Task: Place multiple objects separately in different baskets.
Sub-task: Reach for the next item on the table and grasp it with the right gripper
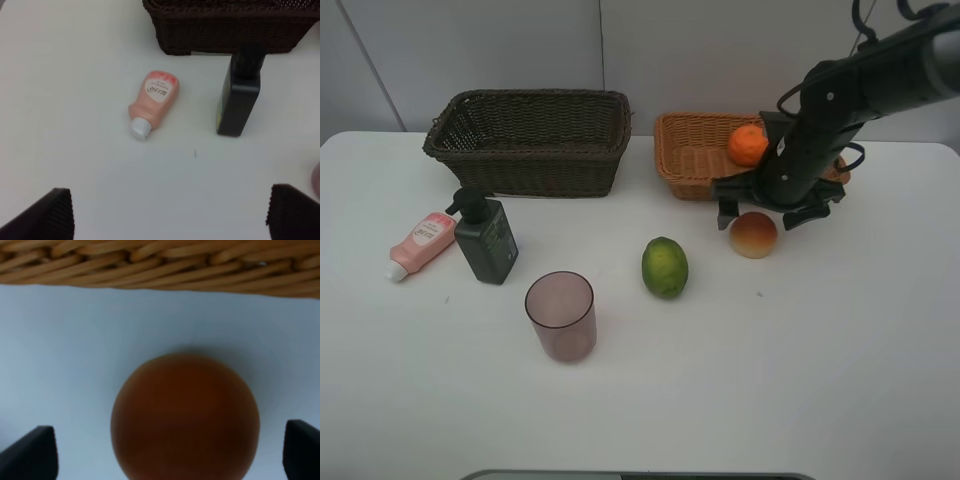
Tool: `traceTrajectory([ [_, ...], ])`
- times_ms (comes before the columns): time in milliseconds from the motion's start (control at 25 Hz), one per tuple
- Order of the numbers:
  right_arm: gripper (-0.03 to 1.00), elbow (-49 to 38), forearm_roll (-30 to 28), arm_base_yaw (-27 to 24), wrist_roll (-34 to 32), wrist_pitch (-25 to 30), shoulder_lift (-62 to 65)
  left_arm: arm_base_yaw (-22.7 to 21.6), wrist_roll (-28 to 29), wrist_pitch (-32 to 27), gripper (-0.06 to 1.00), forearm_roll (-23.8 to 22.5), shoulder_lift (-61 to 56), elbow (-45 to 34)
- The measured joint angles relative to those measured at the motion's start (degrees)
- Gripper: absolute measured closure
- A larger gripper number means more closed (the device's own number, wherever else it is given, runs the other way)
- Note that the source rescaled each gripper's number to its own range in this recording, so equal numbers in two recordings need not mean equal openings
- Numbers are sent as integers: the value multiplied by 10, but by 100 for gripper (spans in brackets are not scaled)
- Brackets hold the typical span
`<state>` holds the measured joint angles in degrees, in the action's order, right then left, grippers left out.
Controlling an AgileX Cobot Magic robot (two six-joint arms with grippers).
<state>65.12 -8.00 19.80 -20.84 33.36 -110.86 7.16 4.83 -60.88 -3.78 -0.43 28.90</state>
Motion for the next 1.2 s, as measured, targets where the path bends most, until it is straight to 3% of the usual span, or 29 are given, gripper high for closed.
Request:
traceTrajectory([
  [480, -3, 0, -13, -3, 0, -43, -46, 0, 0, 0, -5, 0, 0, 0],
  [1080, -2, 0, -17, -3, 0, -50, -62, 0, 0, 0, -5, 0, 0, 0],
  [1120, 1, 0, -17, -3, 0, -50, -62, 0, 0, 0, -5, 0, 0, 0],
  [1200, 18, 0, -21, -3, 0, -49, -62, 0, 0, 0, -5, 0, 0, 0],
])
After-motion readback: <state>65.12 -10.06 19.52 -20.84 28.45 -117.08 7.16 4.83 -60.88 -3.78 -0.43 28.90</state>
